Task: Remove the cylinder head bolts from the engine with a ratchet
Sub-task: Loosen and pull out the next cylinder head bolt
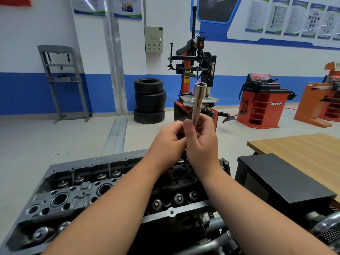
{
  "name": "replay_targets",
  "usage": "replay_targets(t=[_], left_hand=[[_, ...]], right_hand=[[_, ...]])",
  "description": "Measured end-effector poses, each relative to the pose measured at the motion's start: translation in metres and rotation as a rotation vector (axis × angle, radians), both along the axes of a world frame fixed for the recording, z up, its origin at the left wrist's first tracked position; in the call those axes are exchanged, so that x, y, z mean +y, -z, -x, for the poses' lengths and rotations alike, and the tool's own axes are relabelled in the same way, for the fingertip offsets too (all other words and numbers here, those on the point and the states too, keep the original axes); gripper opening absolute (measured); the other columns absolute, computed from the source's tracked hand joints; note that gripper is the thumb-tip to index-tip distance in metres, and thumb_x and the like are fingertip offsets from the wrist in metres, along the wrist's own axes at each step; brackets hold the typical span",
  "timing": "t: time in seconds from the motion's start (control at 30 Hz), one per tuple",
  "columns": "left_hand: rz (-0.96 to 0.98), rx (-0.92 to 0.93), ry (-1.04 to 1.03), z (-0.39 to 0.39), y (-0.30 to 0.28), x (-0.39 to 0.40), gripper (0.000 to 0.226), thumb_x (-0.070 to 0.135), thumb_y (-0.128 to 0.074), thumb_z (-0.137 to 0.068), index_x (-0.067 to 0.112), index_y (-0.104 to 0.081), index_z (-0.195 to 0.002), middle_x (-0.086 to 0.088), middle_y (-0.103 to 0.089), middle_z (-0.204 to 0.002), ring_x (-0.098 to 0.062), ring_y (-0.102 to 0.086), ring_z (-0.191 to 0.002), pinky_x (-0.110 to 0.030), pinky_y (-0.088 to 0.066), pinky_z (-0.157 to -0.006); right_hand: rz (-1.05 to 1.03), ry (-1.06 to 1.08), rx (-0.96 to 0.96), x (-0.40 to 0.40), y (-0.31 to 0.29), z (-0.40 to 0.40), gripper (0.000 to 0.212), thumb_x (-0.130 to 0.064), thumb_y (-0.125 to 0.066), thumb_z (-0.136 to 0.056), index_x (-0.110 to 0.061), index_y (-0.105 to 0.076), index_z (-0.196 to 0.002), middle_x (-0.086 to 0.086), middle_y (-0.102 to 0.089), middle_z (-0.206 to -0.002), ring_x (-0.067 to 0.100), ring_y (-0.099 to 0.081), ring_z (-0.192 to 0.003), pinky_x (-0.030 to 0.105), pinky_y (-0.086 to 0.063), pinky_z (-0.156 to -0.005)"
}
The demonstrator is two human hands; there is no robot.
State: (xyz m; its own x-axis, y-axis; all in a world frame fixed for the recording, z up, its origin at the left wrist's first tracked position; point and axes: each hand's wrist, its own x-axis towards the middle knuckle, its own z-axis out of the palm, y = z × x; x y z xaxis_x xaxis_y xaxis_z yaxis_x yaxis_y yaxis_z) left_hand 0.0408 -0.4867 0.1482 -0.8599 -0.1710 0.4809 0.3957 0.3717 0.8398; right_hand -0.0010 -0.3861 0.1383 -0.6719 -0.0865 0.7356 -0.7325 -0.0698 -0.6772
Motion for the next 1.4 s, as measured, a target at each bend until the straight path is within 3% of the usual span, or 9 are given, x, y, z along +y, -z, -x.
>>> replay_targets(t=[0.1,0.17,0.37,0.5,0.63,0.83,1.0,1.17,1.4], left_hand=[[-0.032,0.011,-0.048,0.004,0.003,0.0,0.008,0.021,-0.075,-0.093,0.022,-0.068,-0.097,0.004,-0.076,-0.087,-0.008,-0.072,-0.075,-0.021,-0.057,-0.06],[-0.05,0.023,-0.001,0.004,0.003,0.0,0.011,0.019,-0.074,-0.095,0.027,-0.068,-0.1,0.012,-0.077,-0.089,0.0,-0.072,-0.079,-0.015,-0.054,-0.064],[-0.021,-0.022,0.148,-0.001,0.003,0.001,0.024,0.031,-0.057,-0.107,0.022,-0.07,-0.125,0.005,-0.078,-0.11,-0.011,-0.073,-0.106,-0.031,-0.06,-0.091],[0.022,0.013,0.054,0.001,0.001,0.002,0.012,0.024,-0.064,-0.103,0.021,-0.072,-0.111,0.005,-0.078,-0.097,-0.011,-0.073,-0.091,-0.028,-0.058,-0.077],[-0.028,0.036,-0.036,0.006,0.005,0.001,0.007,0.023,-0.071,-0.097,0.023,-0.064,-0.094,0.011,-0.075,-0.083,-0.002,-0.066,-0.07,-0.018,-0.052,-0.06],[-0.055,0.0,0.144,0.001,0.006,0.001,0.017,0.033,-0.06,-0.105,0.026,-0.07,-0.117,0.005,-0.078,-0.103,-0.012,-0.073,-0.095,-0.028,-0.059,-0.075],[-0.072,0.013,0.047,0.004,0.004,0.004,0.009,0.024,-0.07,-0.099,0.025,-0.073,-0.107,0.005,-0.078,-0.092,-0.009,-0.074,-0.084,-0.023,-0.057,-0.068],[-0.091,-0.012,-0.073,0.01,0.006,0.002,0.011,0.018,-0.076,-0.093,0.019,-0.069,-0.102,0.004,-0.078,-0.088,-0.012,-0.075,-0.081,-0.031,-0.059,-0.064],[-0.047,-0.005,0.12,-0.001,0.005,0.001,0.023,0.03,-0.055,-0.108,0.02,-0.072,-0.12,0.002,-0.078,-0.108,-0.015,-0.073,-0.107,-0.032,-0.059,-0.094]], right_hand=[[0.0,0.016,0.009,0.001,0.001,0.0,0.012,-0.045,-0.055,-0.095,-0.033,-0.053,-0.092,-0.003,-0.064,-0.084,0.011,-0.064,-0.08,0.023,-0.05,-0.07],[-0.015,0.043,0.051,0.002,0.001,0.001,0.016,-0.04,-0.052,-0.098,-0.031,-0.054,-0.086,-0.002,-0.061,-0.084,0.009,-0.061,-0.079,0.019,-0.046,-0.069],[-0.004,0.082,0.054,0.0,0.002,0.005,0.032,-0.037,-0.039,-0.103,-0.017,-0.059,-0.087,-0.003,-0.056,-0.084,0.008,-0.055,-0.081,0.016,-0.042,-0.07],[0.022,0.021,0.013,0.001,0.0,0.001,0.014,-0.049,-0.049,-0.097,-0.037,-0.054,-0.093,-0.009,-0.061,-0.086,0.004,-0.06,-0.081,0.015,-0.044,-0.071],[-0.005,0.011,0.051,0.001,0.002,0.002,0.011,-0.037,-0.05,-0.1,-0.036,-0.056,-0.091,-0.011,-0.063,-0.085,0.003,-0.062,-0.081,0.011,-0.044,-0.071],[-0.03,0.076,0.123,0.0,0.001,0.005,0.024,-0.027,-0.045,-0.104,-0.016,-0.061,-0.091,-0.007,-0.055,-0.088,0.002,-0.054,-0.086,0.013,-0.04,-0.078],[0.005,-0.004,0.011,0.0,0.001,0.001,0.019,-0.047,-0.055,-0.095,-0.03,-0.055,-0.104,-0.009,-0.065,-0.092,0.007,-0.064,-0.087,0.021,-0.05,-0.077],[0.005,0.006,0.045,0.001,0.002,0.002,0.009,-0.036,-0.058,-0.095,-0.034,-0.054,-0.087,-0.008,-0.066,-0.078,0.006,-0.064,-0.074,0.014,-0.046,-0.065],[0.007,0.043,0.075,0.0,0.003,0.005,0.036,-0.034,-0.039,-0.104,-0.011,-0.063,-0.092,-0.002,-0.061,-0.085,0.008,-0.058,-0.081,0.018,-0.044,-0.071]])
